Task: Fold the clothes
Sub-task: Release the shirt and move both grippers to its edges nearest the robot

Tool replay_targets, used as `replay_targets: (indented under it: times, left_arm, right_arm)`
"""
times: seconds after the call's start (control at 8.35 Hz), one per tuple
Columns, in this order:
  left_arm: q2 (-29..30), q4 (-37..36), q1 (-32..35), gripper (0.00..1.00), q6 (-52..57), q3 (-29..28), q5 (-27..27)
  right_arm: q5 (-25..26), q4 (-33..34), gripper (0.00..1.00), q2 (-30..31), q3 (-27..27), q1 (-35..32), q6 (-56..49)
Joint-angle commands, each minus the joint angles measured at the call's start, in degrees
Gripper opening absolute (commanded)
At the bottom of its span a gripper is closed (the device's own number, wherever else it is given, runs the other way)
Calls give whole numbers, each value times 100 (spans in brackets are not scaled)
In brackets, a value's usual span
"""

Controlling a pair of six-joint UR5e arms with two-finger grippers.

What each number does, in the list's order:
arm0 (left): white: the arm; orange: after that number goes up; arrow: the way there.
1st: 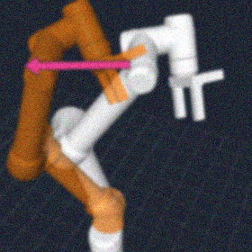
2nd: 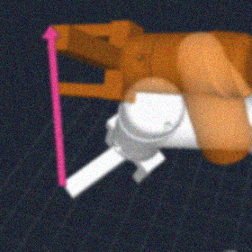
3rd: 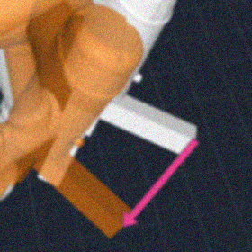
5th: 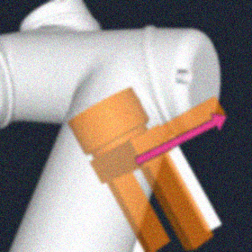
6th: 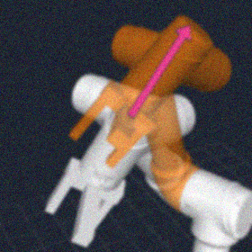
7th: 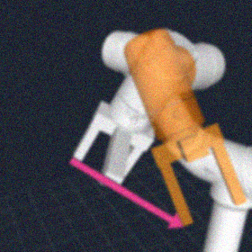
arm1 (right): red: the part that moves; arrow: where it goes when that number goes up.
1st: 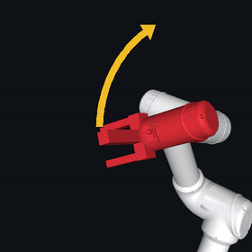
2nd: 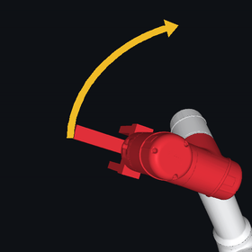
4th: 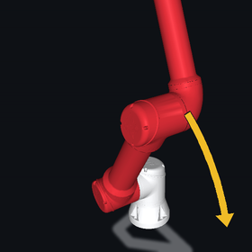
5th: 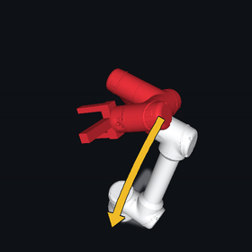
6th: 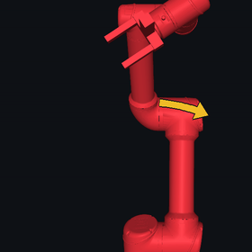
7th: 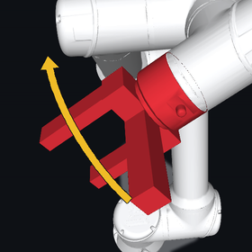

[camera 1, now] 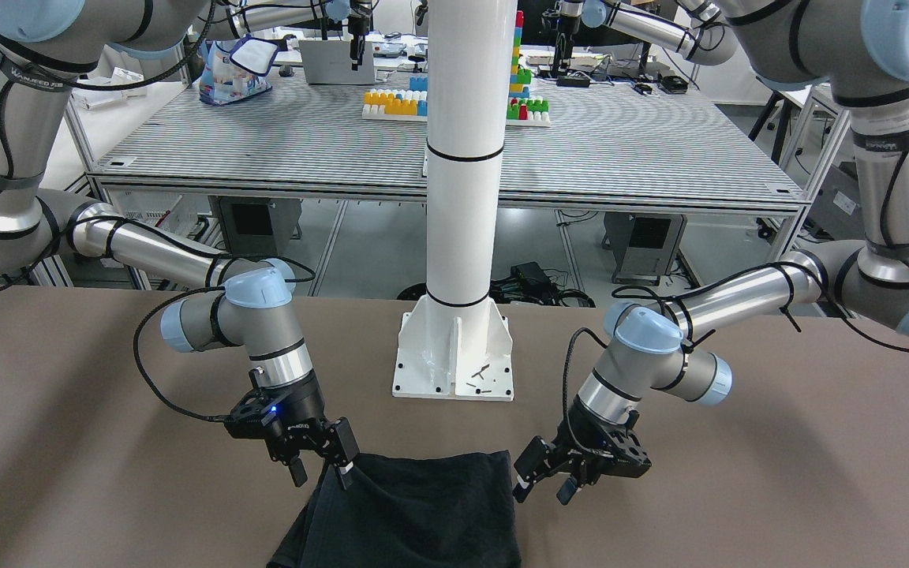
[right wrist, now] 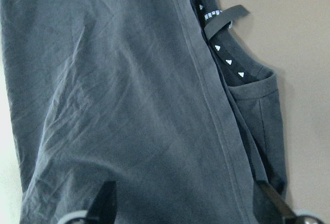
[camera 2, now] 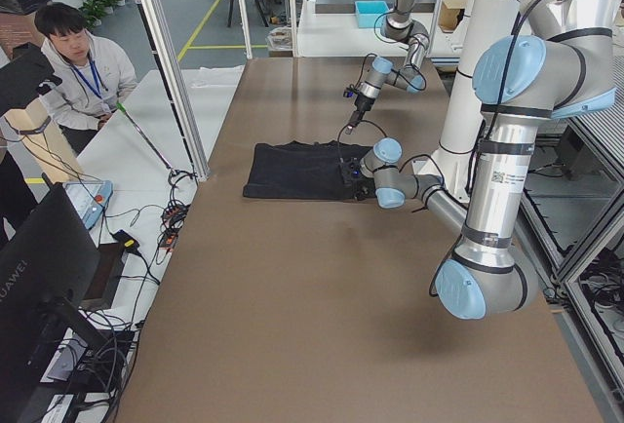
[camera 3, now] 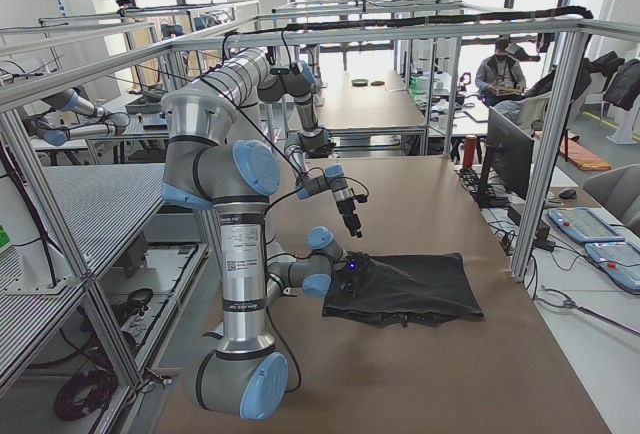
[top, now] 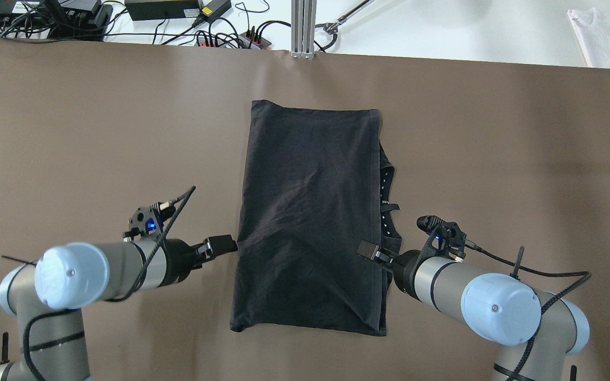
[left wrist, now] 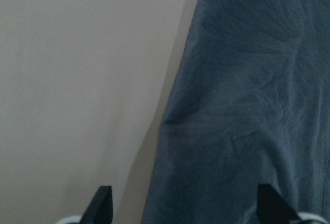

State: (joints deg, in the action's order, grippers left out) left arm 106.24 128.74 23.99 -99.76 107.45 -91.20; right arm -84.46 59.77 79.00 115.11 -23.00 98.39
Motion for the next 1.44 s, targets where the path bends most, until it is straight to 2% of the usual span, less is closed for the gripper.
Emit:
replay_targets:
  times: [0.0, 0.36, 0.6, 1.2, 1.32]
  left_arm:
    - [-165, 11, -1191, 100, -386, 40, 1040]
    - [-77, 11, -1485, 100, -395, -145, 1175]
    - [-69, 11, -1494, 77, -421, -146, 1271]
    - [124, 19, -1494, 74, -421, -312, 1263]
    - [125, 19, -1494, 65, -430, -313, 1263]
  right_arm:
    - [17, 0, 93, 1, -6, 6, 5]
    - [26, 0, 93, 1, -41, 6, -13]
    - [26, 0, 93, 10, -41, 6, -4]
    - [26, 0, 93, 10, -41, 6, 5]
    - [35, 0, 93, 10, -41, 15, 5]
